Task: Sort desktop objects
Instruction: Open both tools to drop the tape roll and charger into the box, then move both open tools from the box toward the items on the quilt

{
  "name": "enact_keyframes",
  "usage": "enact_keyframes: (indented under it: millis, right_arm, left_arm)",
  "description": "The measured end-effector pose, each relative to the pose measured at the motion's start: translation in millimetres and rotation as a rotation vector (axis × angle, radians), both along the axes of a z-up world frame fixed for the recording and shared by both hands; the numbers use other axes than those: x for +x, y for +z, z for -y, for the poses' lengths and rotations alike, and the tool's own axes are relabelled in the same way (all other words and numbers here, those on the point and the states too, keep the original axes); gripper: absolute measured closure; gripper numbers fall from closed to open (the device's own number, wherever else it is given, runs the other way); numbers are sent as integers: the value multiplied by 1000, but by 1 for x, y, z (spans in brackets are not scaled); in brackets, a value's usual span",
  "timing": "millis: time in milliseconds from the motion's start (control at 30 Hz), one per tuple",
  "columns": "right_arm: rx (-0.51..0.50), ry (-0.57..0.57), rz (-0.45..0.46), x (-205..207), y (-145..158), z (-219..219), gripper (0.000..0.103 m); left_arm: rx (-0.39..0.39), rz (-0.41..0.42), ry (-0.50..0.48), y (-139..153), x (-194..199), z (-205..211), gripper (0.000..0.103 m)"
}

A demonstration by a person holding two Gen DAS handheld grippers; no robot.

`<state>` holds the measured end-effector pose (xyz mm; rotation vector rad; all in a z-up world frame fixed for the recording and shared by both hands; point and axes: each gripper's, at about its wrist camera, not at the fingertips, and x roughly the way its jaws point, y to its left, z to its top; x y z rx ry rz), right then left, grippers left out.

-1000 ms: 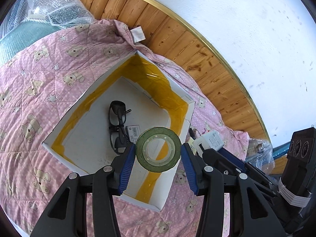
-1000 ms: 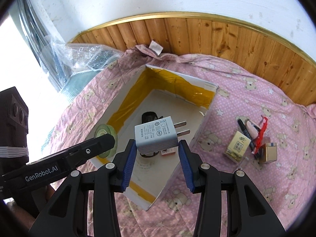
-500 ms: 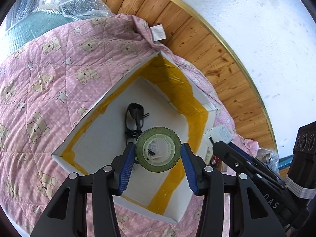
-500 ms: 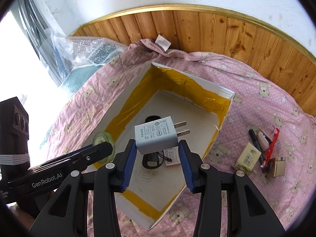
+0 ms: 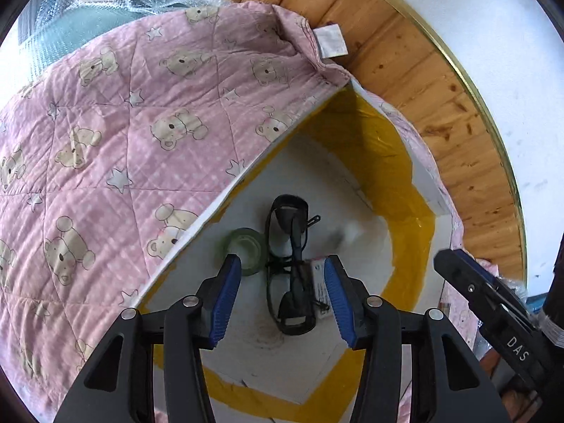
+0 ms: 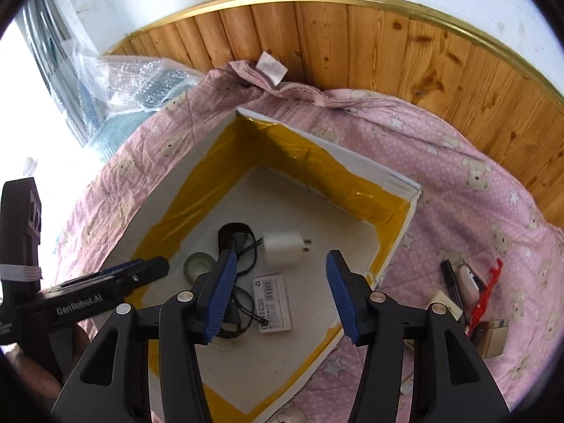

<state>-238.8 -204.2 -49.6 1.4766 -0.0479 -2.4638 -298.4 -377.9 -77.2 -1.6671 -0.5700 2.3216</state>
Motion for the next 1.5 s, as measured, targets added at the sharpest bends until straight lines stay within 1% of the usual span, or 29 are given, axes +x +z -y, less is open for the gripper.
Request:
enact_keyframes:
  millis: [100, 233, 367, 567, 933, 1500]
  right_arm:
    - [-32, -19, 30, 3, -8, -9, 47]
    - [-60, -10, 66, 6, -15, -7, 47]
    - [-72, 15, 70, 11, -14, -1, 47]
    - [-73, 20, 70, 17, -11, 2, 47]
    - [-73, 12, 56, 33, 3, -1, 47]
    - [-87, -38, 21, 74, 27, -14, 47]
  left_arm:
    - [12, 2, -11, 0, 2, 0, 52]
    - [6, 7, -45, 1, 5, -10, 52]
    - [15, 14, -72, 4, 12, -20, 52]
    - [19, 11, -106, 9, 20, -32, 52]
    - [23, -19, -124, 29, 30, -34, 52]
    - [32, -66, -170, 56, 64, -38, 52]
